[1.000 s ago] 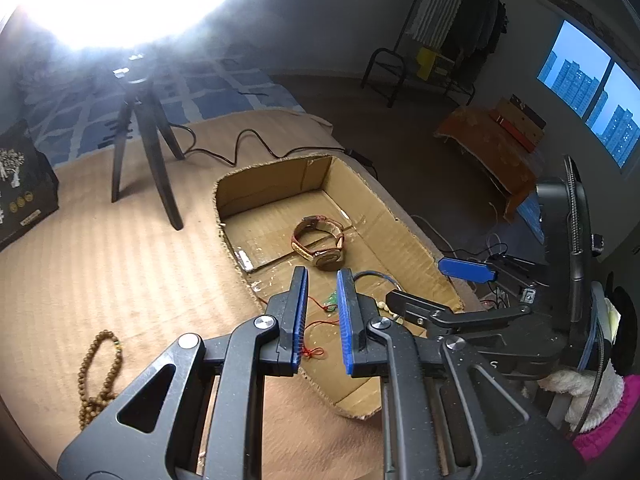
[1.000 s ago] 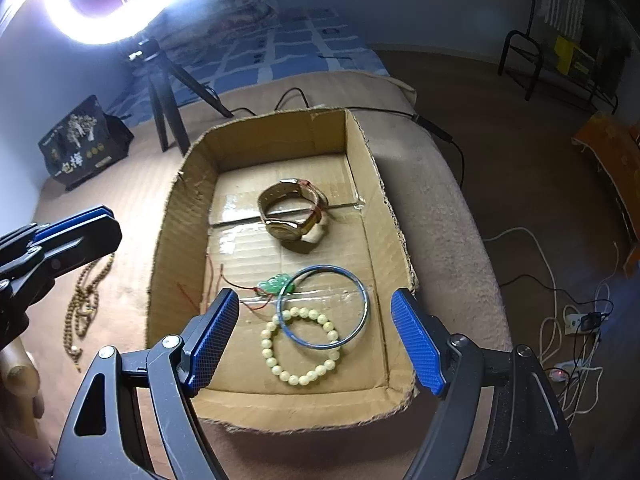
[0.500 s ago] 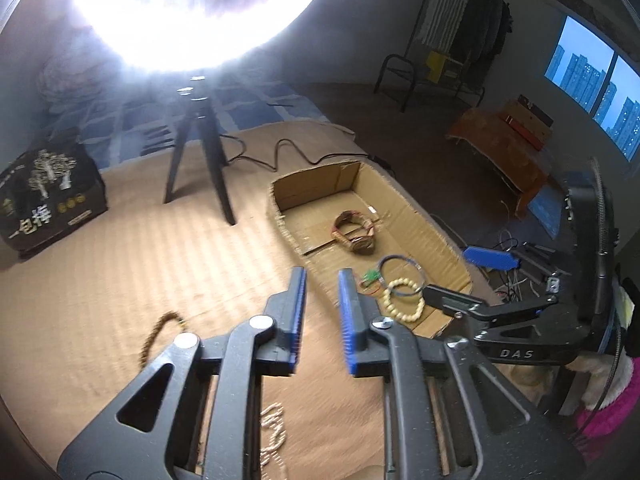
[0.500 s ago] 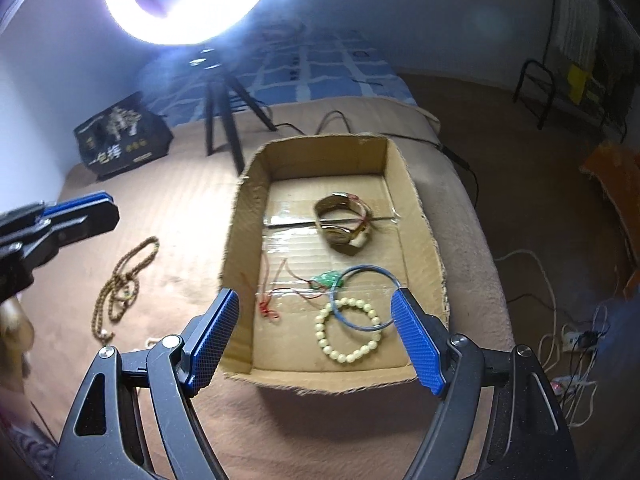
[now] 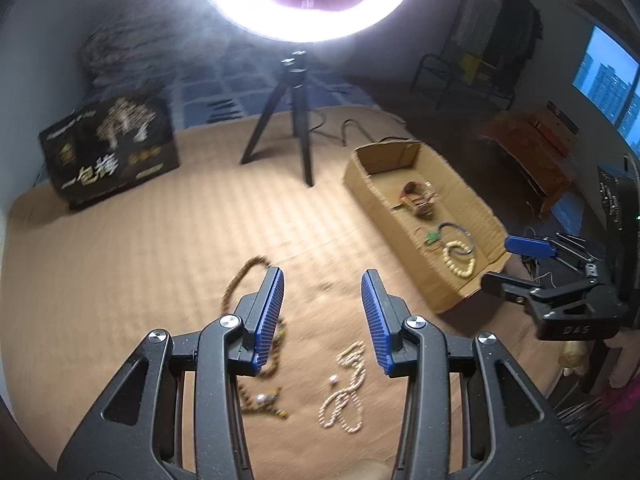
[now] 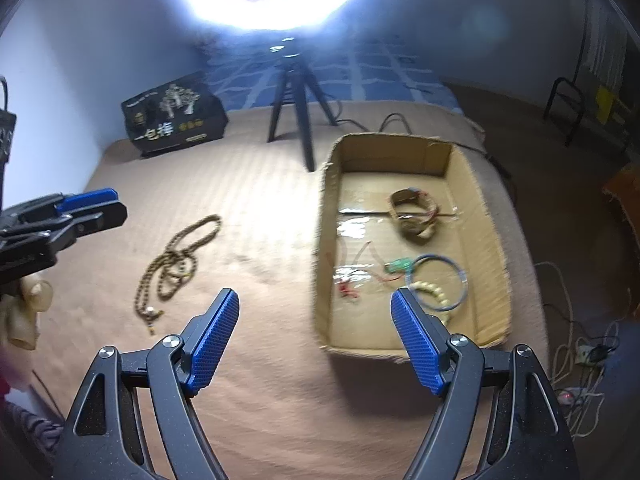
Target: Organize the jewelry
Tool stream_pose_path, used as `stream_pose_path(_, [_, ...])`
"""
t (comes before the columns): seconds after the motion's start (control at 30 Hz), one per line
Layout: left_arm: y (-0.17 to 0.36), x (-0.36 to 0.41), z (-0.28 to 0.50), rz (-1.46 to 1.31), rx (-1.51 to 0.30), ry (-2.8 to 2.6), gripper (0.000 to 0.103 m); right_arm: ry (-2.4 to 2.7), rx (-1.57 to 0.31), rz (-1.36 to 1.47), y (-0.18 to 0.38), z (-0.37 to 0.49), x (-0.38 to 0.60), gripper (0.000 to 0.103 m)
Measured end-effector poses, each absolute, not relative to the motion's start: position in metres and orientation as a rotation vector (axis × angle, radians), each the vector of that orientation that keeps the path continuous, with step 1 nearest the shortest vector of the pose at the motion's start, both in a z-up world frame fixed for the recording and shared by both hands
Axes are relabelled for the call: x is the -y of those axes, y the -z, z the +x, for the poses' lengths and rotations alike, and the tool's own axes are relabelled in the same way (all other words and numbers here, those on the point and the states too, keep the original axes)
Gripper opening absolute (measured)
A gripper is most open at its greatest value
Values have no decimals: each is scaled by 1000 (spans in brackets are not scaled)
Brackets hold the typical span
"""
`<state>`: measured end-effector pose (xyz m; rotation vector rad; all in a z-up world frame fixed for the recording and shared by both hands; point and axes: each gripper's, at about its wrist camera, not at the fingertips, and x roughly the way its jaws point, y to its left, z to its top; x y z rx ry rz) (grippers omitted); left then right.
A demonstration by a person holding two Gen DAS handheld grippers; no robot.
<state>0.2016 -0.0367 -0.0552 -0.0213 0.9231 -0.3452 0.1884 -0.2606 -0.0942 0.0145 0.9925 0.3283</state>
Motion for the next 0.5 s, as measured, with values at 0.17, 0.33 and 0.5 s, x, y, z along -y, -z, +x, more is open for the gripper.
stream_pose_path(0.17, [67,8,196,-73,-945,314,41,-363,-1026,47,102,180,244,78])
stream_pose_path(0.33, [81,-10,196,-100,-976,291,41,-398,-1070,59,114,176,225,78])
stream_pose_path(0.5, [95,-20,200,-114,-1011,278,41,-424,-1139,94,136,176,211,78])
